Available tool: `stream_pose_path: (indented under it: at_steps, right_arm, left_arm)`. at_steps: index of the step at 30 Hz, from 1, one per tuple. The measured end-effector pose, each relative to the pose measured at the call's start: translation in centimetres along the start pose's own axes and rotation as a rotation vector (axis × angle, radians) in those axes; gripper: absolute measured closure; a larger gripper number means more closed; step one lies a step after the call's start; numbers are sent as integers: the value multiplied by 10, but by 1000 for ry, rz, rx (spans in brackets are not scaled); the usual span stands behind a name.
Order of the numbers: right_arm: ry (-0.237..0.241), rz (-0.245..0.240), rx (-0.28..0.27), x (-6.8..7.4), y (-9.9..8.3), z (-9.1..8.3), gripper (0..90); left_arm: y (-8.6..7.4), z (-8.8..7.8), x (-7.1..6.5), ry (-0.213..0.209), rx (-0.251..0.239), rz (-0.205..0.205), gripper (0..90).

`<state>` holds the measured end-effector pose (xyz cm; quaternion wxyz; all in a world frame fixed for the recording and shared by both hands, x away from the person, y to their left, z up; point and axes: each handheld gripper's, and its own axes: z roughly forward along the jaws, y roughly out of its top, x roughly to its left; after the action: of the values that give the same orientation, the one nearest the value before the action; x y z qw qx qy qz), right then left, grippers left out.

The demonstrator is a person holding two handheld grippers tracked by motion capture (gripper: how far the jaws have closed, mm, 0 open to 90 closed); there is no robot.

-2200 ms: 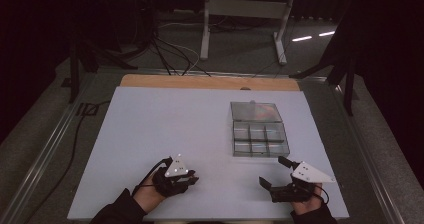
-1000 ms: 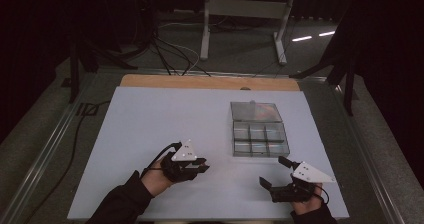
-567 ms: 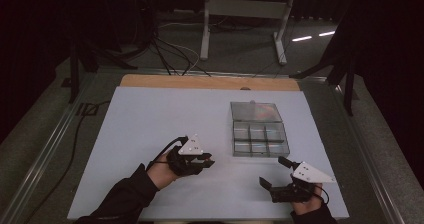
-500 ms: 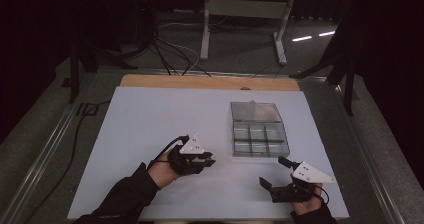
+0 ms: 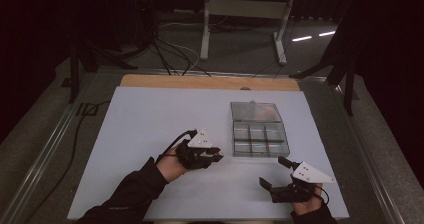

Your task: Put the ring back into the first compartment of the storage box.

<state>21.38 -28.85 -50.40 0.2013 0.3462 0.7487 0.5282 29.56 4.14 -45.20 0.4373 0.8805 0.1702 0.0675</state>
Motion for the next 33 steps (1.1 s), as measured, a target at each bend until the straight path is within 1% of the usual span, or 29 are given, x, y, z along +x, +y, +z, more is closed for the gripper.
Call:
stream_pose_path:
  at_steps: [3, 4, 6, 8, 9, 11, 13, 16, 18, 19, 20, 21, 24, 26, 27, 29, 31, 32, 33]
  right_arm:
    - [0, -1, 0, 0, 0, 0, 0]
    - [0, 1, -1, 0, 0, 0, 0]
    - [0, -1, -2, 0, 0, 0, 0]
    - [1, -1, -2, 0, 0, 0, 0]
    - [0, 0, -3, 0, 0, 0, 0]
    - [1, 0, -3, 0, 0, 0, 0]
    - [2, -2, -3, 0, 0, 0, 0]
    - [2, 3, 0, 0, 0, 0, 0]
    - [2, -3, -3, 0, 1, -1, 0]
    - [2, -3, -3, 0, 1, -1, 0]
    - [1, -3, -3, 0, 1, -1, 0]
    - [1, 2, -5, 0, 1, -1, 0]
    - [0, -4, -3, 1, 0, -1, 0]
    - [-1, -2, -5, 1, 1, -1, 0]
    - [0, -1, -5, 1, 1, -1, 0]
    - [0, -3, -7, 1, 1, -1, 0]
    - [0, -3, -5, 1, 1, -1, 0]
    - [1, 0, -6, 1, 1, -1, 0]
    - [1, -2, -6, 1, 1, -1, 0]
  left_arm:
    - [5, 1, 2, -5, -3, 0, 735]
    - [6, 2, 2, 0, -1, 8, 735]
    - [10, 3, 3, -13, -8, 6, 735]
    - [10, 3, 3, -13, -8, 6, 735]
    - [15, 5, 3, -9, -10, 15, 735]
    - [18, 6, 4, -9, -11, 21, 735]
    - [22, 7, 5, -11, -15, 24, 735]
    - [29, 8, 6, -24, -30, 17, 735]
    - [34, 8, 6, -21, -34, 28, 735]
    - [34, 8, 6, -21, -34, 28, 735]
    - [38, 9, 7, -24, -41, 26, 735]
    - [41, 9, 8, -17, -39, 33, 735]
    - [46, 11, 10, -16, -43, 37, 735]
    - [49, 13, 13, -21, -53, 29, 735]
    - [50, 14, 15, -13, -57, 25, 735]
    - [51, 17, 19, -17, -59, 11, 735]
    - [53, 19, 22, -8, -61, 5, 735]
    - [54, 20, 23, -14, -66, -7, 735]
    - [56, 22, 24, -16, -68, -9, 735]
